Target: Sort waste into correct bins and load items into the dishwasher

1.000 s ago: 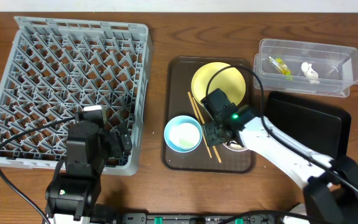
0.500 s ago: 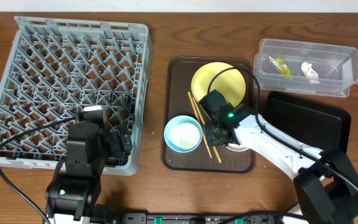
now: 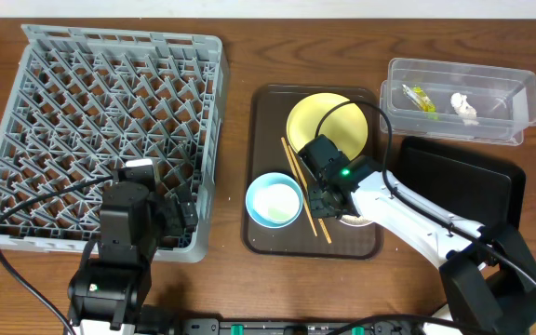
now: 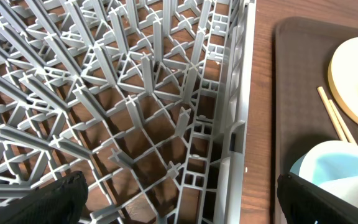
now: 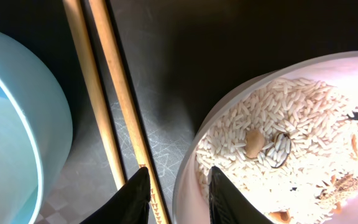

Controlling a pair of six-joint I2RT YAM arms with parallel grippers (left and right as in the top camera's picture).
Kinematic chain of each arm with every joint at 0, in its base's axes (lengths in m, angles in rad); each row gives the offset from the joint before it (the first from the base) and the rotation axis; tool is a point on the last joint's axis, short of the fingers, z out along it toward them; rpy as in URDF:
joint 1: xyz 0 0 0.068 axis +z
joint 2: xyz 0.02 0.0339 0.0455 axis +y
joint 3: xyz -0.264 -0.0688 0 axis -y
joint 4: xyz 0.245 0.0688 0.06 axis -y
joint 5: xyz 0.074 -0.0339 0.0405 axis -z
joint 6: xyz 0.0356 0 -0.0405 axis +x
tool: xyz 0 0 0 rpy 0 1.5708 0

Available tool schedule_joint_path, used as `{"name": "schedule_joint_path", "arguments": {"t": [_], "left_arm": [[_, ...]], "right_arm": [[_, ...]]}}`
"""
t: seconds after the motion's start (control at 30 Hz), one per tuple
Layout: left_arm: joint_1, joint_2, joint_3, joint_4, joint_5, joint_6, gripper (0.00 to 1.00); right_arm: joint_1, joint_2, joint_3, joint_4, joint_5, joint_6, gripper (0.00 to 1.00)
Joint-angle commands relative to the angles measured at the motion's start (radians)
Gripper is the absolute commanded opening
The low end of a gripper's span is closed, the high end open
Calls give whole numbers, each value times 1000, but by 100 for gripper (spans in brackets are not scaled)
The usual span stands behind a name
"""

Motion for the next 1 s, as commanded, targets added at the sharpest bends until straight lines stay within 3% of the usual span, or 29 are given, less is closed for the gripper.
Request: {"name": "schedule_joint_path", "arguments": {"t": [0.0, 0.57, 0.77, 0.97], "left_arm": [[5, -1, 20, 0, -2, 3, 99], [5, -1, 20, -1, -1, 3, 99], [5, -1, 20, -1, -1, 3, 99], [5, -1, 20, 0, -1, 3, 99]], "right_arm": [[-2, 9, -3, -1, 19, 26, 29], [-2, 24, -26, 0, 22, 64, 23], [-2, 24, -26, 15, 22, 59, 2], [-4, 9, 22, -20, 15, -5, 1]]}}
